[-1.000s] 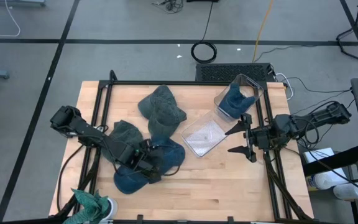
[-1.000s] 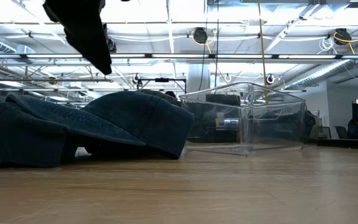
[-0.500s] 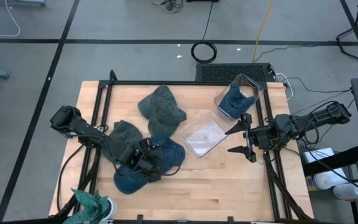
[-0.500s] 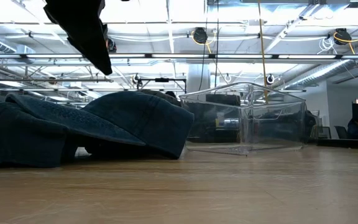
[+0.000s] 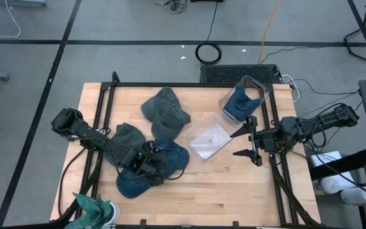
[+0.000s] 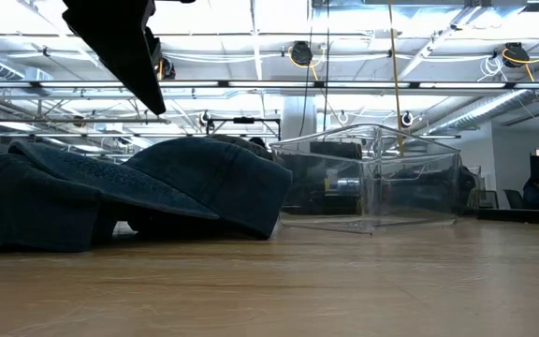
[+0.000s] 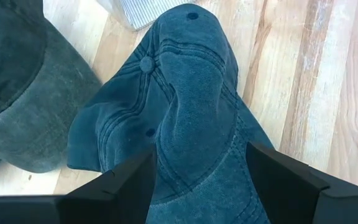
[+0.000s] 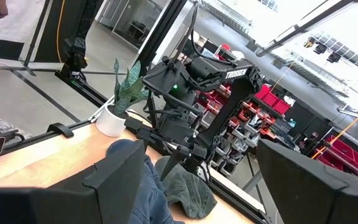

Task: Pick & Place hat
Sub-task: Put the right blue cap into the top transparent bin

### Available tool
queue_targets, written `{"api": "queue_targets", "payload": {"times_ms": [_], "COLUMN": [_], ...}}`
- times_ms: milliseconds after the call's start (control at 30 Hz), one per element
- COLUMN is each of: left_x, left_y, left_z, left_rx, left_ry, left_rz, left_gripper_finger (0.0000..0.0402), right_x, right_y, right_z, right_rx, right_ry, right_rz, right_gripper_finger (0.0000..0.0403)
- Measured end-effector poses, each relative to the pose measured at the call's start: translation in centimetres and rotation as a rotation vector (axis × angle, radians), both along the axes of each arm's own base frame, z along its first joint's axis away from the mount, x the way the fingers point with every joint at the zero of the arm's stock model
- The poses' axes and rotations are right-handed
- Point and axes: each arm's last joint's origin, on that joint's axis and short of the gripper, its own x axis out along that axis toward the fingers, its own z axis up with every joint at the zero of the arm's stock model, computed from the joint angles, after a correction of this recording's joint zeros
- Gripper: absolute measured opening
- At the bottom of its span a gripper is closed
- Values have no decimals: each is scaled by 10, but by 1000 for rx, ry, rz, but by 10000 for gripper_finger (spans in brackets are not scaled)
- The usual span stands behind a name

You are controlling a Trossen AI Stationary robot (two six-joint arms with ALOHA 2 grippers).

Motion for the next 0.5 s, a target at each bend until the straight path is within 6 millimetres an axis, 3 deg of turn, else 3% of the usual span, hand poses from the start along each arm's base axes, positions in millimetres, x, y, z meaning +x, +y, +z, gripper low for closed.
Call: {"api": "queue_targets", "payload": {"times_ms": [500], "left_x": [0], "left_y": [0], "left_z": [0], "left_rx": [11], "left_ry": [6], "left_rz": [-19], "left_gripper_finger": [253], "right_x": [0], "right_y": [0], "right_z": [0], "right_rx": [39], "right_ry": [13], "right_rz": [4], "right_gripper_finger": [297]}}
